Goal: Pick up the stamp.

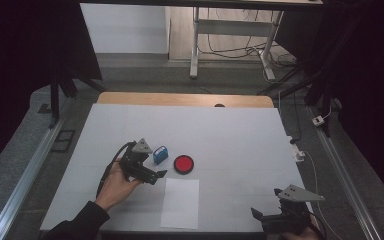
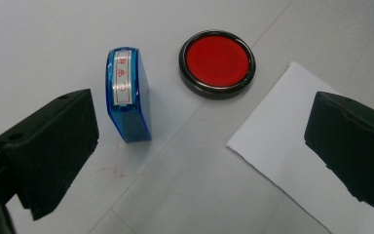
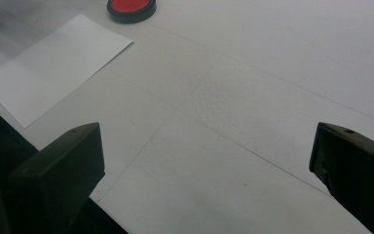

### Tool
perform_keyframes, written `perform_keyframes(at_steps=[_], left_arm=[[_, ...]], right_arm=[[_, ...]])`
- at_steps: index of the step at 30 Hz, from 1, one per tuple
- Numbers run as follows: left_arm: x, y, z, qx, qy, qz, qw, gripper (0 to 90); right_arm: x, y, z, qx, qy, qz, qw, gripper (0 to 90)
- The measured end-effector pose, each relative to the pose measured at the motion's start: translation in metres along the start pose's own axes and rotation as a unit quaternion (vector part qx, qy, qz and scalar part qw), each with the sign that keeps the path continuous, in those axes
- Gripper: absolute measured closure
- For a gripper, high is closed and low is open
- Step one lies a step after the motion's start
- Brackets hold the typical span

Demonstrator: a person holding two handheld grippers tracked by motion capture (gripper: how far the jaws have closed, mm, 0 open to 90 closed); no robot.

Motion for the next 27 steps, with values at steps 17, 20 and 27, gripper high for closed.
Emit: perform_keyframes(at_steps=[17, 20, 27], left_arm=[[-0.020, -0.036, -0.012, -0.024, -0.011, -0.021, 0.9994, 0.9], [-0.023, -0.042, -0.012, -0.031, -0.013, -0.027, 0.9991, 3.2], [-0.032, -0.048, -0.012, -0.037, -0.007, -0.031, 0.9988, 22.8]], right_arm=[[-0.001, -0.001, 0.001, -0.007, 0.001, -0.004, 1.0000, 0.0], [-0.001, -0.001, 0.001, -0.008, 0.002, -0.005, 1.0000, 0.0], [-0.001, -0.001, 0.001, -0.009, 0.003, -0.006, 0.9999, 0.0]])
Point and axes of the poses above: each handheld gripper's, and its own axes: y roughly backward along the jaws, z roughly out of its underside, x roughly to its right, the point moved 6 cm from there along -y, roughly forward along the jaws, and after that the axes turned 7 degrees about -z, right-handed, at the moved point
